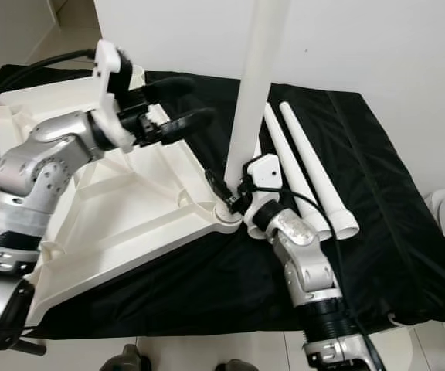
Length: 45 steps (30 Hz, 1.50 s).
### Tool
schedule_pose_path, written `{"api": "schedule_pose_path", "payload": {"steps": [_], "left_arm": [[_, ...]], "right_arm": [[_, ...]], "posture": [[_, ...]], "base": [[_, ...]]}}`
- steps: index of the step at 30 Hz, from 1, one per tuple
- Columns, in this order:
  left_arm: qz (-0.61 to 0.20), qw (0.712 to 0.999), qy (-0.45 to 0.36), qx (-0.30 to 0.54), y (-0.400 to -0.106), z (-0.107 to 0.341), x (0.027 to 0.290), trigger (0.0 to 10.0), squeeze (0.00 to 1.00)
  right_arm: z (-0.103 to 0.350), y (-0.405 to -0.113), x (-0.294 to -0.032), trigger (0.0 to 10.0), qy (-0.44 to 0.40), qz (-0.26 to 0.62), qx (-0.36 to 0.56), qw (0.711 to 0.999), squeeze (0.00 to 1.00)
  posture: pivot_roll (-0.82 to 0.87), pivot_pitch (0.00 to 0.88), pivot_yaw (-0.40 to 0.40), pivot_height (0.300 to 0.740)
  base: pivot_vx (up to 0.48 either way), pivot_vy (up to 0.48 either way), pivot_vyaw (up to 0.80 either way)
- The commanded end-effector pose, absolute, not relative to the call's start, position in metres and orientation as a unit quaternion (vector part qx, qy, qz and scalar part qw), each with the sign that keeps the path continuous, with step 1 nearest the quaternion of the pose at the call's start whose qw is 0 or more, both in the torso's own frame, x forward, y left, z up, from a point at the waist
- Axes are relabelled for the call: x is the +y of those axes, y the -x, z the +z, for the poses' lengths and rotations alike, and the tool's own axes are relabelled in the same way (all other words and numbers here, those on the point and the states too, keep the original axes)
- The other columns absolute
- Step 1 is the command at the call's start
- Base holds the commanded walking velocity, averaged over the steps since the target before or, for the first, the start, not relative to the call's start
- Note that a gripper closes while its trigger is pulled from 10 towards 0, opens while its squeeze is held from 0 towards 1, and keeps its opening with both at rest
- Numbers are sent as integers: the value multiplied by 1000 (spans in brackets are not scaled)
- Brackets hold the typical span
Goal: Building children table
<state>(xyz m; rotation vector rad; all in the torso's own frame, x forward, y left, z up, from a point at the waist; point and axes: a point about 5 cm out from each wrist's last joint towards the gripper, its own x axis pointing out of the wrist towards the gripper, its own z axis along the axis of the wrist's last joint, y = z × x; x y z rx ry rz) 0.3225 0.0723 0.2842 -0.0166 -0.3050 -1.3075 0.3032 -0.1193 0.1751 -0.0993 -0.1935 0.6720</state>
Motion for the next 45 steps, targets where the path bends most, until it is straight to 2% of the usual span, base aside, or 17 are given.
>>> {"api": "schedule_pose_path", "payload": {"steps": [1,2,8,11,13,22,30,31,45], "left_arm": [[-678,720,-12,-150,-311,288,64,10000,863],[-693,704,-5,-156,-307,291,61,10000,0],[-732,659,-9,-172,-301,300,51,10000,0],[-735,656,-10,-173,-301,302,49,10000,0],[-744,643,-2,-180,-301,307,43,10000,0],[-754,630,-17,-187,-300,313,34,10000,0],[-751,633,-27,-187,-305,319,32,10000,0],[-751,633,-25,-186,-307,322,32,0,0],[-752,633,-38,-178,-311,326,35,0,0]], "right_arm": [[178,-303,-120,10000,57,331,-95,937,0],[181,-304,-120,10000,54,331,-96,937,0],[194,-307,-119,10000,60,340,-92,934,0],[195,-308,-119,10000,67,342,-87,933,0],[197,-312,-120,10000,79,346,-79,931,0],[197,-316,-120,10000,124,376,-52,917,0],[196,-318,-122,10000,152,391,-37,907,0],[196,-318,-122,10000,157,392,-34,906,0],[194,-321,-123,10000,165,385,-26,907,0]], "posture": [[45,0,-43,740],[46,0,-45,740],[47,0,-45,740],[48,0,-45,740],[47,0,-45,740],[46,0,-43,740],[51,0,-42,740],[52,0,-41,740],[51,0,-32,740]], "base": [[0,0,0],[0,0,0],[0,0,0],[0,0,0],[0,0,0],[0,0,0],[0,0,0],[0,0,0],[0,0,0]]}}
